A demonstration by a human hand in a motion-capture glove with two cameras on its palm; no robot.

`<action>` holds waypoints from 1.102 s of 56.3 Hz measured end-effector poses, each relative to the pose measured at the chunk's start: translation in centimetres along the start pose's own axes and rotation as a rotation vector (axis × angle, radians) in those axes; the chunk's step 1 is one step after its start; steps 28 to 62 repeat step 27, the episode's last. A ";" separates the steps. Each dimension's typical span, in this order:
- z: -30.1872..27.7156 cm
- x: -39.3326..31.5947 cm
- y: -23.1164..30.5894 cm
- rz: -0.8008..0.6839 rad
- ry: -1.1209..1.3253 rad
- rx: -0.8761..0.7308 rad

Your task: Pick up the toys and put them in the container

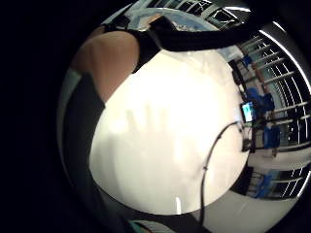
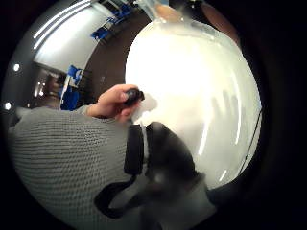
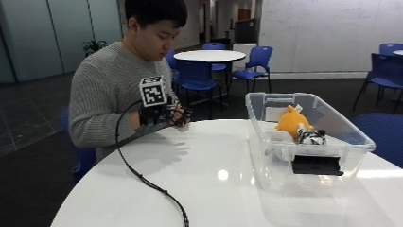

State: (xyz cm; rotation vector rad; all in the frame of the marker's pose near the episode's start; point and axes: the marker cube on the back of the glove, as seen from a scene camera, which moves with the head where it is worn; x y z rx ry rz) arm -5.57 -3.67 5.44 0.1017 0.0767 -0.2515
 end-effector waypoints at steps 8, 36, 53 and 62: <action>3.6 -1.8 2.1 0.064 -0.081 -0.057; 5.0 -0.7 3.1 0.119 -0.086 -0.050; 5.0 -0.7 3.1 0.119 -0.086 -0.050; 5.0 -0.7 3.1 0.119 -0.086 -0.050</action>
